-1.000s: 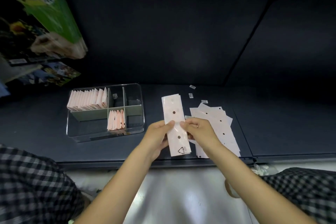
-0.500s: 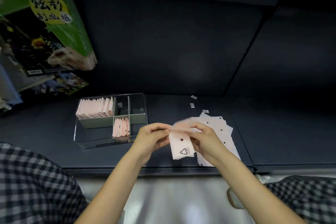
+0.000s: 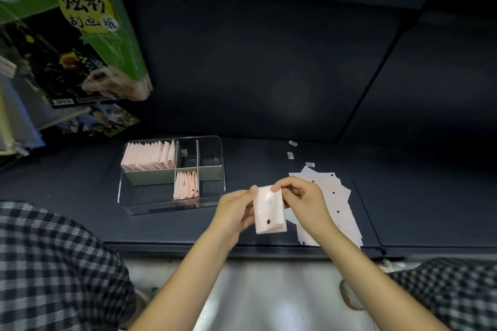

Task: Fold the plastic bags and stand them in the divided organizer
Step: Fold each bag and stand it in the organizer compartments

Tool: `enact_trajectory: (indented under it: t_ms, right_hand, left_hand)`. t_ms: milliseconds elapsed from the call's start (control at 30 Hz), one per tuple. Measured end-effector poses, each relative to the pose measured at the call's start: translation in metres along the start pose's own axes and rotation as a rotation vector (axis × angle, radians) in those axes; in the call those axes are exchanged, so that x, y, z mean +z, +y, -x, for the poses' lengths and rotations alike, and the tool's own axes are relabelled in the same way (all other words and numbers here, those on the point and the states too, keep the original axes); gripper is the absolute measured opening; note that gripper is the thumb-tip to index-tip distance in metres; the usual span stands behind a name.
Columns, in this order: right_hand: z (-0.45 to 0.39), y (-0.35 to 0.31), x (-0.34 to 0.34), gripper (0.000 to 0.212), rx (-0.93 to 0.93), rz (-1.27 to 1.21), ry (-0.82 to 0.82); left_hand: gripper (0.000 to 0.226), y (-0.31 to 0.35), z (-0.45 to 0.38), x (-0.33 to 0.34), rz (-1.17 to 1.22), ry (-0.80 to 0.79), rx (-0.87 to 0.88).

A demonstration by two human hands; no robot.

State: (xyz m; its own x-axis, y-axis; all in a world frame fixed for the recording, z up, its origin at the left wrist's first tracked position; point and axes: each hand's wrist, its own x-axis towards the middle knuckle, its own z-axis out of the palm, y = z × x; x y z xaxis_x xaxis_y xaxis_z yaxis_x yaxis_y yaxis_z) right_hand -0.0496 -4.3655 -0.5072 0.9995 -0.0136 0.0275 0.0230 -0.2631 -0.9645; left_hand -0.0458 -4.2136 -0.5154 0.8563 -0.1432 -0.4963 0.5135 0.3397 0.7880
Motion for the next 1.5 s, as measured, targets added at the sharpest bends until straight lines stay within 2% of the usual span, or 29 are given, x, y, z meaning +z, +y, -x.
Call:
enact_trajectory:
  t_ms: [67, 167, 300, 367, 433, 667, 867, 933, 1067, 1167, 1300, 1500]
  right_hand:
    - [0.001, 0.001, 0.0, 0.043, -0.009, 0.034, -0.02]
    - [0.002, 0.0, -0.002, 0.046, 0.005, 0.029, -0.057]
    - [0.002, -0.005, 0.002, 0.02, -0.033, 0.155, -0.113]
    - [0.001, -0.004, 0.005, 0.012, -0.035, 0.196, -0.1]
    - [-0.001, -0.002, 0.004, 0.014, -0.013, 0.175, -0.068]
    - [-0.007, -0.005, 0.001, 0.016, 0.088, 0.055, -0.058]
    - [-0.013, -0.004, -0.005, 0.011, 0.114, 0.03, -0.033]
    - [-0.016, -0.003, -0.005, 0.012, 0.131, -0.001, -0.014]
    - [-0.018, 0.008, 0.011, 0.013, 0.236, -0.085, 0.019]
    - [-0.014, 0.019, 0.027, 0.011, 0.334, -0.097, -0.041]
    - [-0.013, 0.029, 0.048, 0.011, 0.366, -0.029, -0.085]
    - [-0.026, 0.037, 0.07, 0.011, 0.392, -0.007, -0.102]
  left_hand:
    - [0.016, -0.003, 0.0, -0.001, 0.003, 0.056, 0.033]
    - [0.02, -0.003, -0.001, -0.003, -0.152, 0.138, 0.236]
    - [0.023, -0.002, 0.003, -0.001, -0.475, 0.1, 0.515]
    - [0.025, -0.003, 0.003, 0.0, -0.532, 0.084, 0.573]
    - [0.026, -0.003, 0.003, 0.0, -0.539, 0.092, 0.598]
    - [0.02, -0.003, 0.001, -0.007, -0.416, 0.139, 0.525]
    - [0.017, -0.001, -0.005, -0.025, -0.387, -0.073, 0.295]
    - [0.017, -0.001, -0.008, -0.031, -0.424, -0.091, 0.235]
    - [0.016, -0.003, -0.014, -0.039, -0.389, 0.001, 0.248]
    - [0.015, -0.005, -0.019, -0.048, -0.285, 0.125, 0.258]
    - [0.019, -0.009, -0.028, -0.06, -0.244, 0.252, 0.268]
    - [0.015, -0.014, -0.041, -0.08, -0.108, 0.143, 0.105]
